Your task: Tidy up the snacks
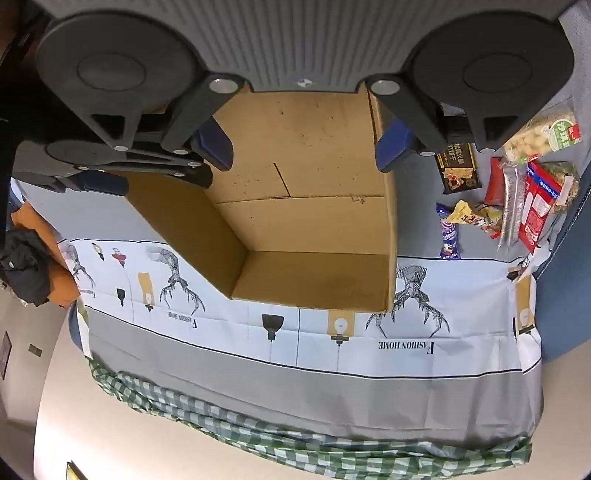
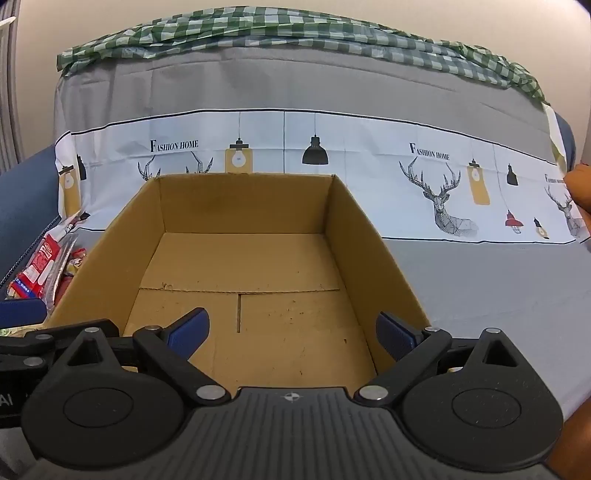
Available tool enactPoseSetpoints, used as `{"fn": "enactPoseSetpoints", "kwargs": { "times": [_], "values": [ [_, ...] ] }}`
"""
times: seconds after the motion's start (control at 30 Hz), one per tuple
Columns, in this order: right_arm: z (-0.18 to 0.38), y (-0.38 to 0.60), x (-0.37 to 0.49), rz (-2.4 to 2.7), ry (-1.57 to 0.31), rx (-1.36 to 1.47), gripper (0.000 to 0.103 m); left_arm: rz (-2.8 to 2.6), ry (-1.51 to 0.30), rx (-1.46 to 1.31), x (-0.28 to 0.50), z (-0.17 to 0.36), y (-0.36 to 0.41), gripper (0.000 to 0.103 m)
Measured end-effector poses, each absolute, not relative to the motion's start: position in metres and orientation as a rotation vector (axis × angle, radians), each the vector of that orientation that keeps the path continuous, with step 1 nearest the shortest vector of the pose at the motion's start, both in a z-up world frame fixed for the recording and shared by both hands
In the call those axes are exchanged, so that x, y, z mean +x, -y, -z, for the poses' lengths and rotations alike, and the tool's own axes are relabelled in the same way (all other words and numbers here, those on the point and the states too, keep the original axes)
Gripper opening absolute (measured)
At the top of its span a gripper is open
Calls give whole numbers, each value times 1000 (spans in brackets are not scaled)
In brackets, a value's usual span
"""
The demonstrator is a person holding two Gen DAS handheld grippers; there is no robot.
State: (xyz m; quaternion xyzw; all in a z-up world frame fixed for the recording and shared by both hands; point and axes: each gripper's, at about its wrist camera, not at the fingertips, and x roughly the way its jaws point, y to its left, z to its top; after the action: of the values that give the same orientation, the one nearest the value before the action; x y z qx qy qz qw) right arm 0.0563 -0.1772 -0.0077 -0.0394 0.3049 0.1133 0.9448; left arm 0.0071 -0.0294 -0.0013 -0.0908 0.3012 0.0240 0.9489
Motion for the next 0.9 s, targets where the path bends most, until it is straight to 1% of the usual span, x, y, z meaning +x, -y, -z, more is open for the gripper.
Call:
{"fn": "enactPoseSetpoints", "kwargs": {
  "times": [0.33, 0.57, 0.73, 0.9],
  "values": [
    [7, 178, 55, -238, -615, -74, 96, -39, -623, -192, 9, 1, 31, 88],
    [10, 181, 54, -263, -601, -64, 93, -27, -619, -200, 9, -1, 29, 88],
    [9, 183, 54, -272, -575, -51, 89, -22, -618, -197, 8, 0, 30, 86],
    [8, 183, 52, -269, -565, -63, 82, -9, -617, -196, 8, -1, 31, 82]
  ]
}}
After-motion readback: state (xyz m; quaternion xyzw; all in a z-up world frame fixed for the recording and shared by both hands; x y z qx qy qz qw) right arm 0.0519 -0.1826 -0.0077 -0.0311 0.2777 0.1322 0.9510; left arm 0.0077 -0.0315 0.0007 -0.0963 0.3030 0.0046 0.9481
